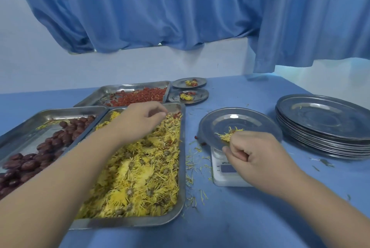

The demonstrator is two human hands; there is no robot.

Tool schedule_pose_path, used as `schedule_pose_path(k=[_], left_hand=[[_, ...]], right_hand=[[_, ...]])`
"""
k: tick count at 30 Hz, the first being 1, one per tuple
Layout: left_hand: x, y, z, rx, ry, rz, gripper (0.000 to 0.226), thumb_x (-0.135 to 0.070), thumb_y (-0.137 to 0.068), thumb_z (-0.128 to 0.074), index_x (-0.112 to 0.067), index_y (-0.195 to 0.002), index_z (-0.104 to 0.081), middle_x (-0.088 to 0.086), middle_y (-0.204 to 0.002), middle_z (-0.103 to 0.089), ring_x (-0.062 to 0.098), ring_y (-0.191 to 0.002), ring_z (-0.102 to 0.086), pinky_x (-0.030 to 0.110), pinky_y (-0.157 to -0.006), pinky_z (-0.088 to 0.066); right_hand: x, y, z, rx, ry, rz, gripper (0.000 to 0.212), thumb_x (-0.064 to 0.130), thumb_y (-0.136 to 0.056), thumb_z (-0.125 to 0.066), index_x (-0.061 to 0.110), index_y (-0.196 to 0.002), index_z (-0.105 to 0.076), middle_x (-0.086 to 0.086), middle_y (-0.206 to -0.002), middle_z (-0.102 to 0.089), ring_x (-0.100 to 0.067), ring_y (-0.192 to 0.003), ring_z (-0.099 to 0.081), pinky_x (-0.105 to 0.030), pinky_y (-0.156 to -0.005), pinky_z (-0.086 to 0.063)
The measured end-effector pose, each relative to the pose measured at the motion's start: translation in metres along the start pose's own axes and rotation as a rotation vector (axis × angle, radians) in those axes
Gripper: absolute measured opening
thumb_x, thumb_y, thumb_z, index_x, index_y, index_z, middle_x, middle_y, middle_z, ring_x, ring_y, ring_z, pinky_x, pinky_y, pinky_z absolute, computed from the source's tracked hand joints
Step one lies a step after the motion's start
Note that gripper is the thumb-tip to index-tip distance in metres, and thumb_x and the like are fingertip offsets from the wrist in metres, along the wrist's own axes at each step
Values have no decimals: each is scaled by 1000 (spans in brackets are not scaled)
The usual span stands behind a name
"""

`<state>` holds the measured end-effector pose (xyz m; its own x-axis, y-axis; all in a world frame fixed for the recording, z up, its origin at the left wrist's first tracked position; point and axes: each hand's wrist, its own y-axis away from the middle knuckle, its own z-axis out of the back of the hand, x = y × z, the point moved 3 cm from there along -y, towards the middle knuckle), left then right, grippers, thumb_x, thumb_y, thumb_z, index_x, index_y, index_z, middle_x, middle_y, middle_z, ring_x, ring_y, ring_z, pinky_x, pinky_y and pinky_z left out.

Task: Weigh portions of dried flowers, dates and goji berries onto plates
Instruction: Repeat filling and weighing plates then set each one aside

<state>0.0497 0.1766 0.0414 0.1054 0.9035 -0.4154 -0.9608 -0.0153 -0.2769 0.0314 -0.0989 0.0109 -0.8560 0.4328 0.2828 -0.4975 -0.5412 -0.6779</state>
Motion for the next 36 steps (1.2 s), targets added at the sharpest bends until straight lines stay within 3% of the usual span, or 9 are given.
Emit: schedule_pose_path(k=[3,8,12,14,19,23,28,33,36], left_hand=[[40,18,20,-96,-29,118,21,-44,-99,-44,-37,-105,-63,-19,-86,-64,-7,-65,-55,22,-59,-41],[113,42,49,-255,-72,362,59,-54,-101,-25,-15,-122,-64,8,-118,-67,29,-108,-60,39,-86,-47],[158,53,59,-227,-99,533,65,-55,-101,-19,-14,-144,-47,15,-149,-44,35,-135,-41,48,-110,-31],[175,54,60,-212,-159,568,56,-46,-104,-24,-11,-142,-46,18,-148,-44,37,-133,-43,46,-108,-32],[210,46,62,-85,-269,556,35,-20,-103,-39,-17,-134,-55,12,-135,-58,14,-75,-53,23,-64,-41],[214,34,59,40,-392,503,41,-13,-98,-48,-22,-137,-55,5,-140,-56,26,-112,-60,35,-90,-48],[217,31,64,35,-374,482,38,-15,-93,-60,-19,-131,-61,3,-130,-64,18,-93,-61,30,-84,-48],[214,39,66,38,-244,527,24,-1,-88,-58,-19,-102,-65,6,-112,-69,21,-97,-63,34,-86,-49],[209,43,65,101,-184,562,41,9,-84,-53,-17,-113,-65,8,-118,-66,24,-107,-61,40,-98,-48]], right_hand=[[13,-13,-11,8,-8,23,49,12,-80,-63,26,-59,-20,10,-51,-23,-12,-52,-26,-25,-49,-25],[27,-24,-36,14,-23,-32,51,12,-80,-65,23,-57,-20,4,-50,-27,-16,-51,-31,-25,-47,-27],[29,-12,-43,115,65,39,52,10,-77,-66,24,-60,-19,6,-52,-27,-14,-51,-30,-30,-45,-31],[25,-7,-42,129,63,19,55,8,-74,-68,24,-60,-18,8,-52,-26,-12,-52,-30,-27,-46,-29],[19,-6,-37,81,26,-13,47,16,-79,-63,22,-59,-21,7,-52,-27,-14,-51,-31,-29,-48,-32],[20,-7,-39,105,27,0,46,18,-80,-62,24,-60,-21,11,-52,-25,-9,-50,-28,-28,-50,-32],[20,-7,-38,105,37,3,47,18,-81,-64,24,-60,-22,10,-53,-26,-10,-50,-29,-28,-50,-32],[23,-8,-38,84,42,13,48,20,-81,-64,25,-60,-21,8,-53,-26,-11,-49,-29,-29,-48,-33],[24,-7,-36,73,22,2,45,20,-81,-62,23,-59,-22,5,-51,-30,-13,-48,-34,-30,-48,-35]])
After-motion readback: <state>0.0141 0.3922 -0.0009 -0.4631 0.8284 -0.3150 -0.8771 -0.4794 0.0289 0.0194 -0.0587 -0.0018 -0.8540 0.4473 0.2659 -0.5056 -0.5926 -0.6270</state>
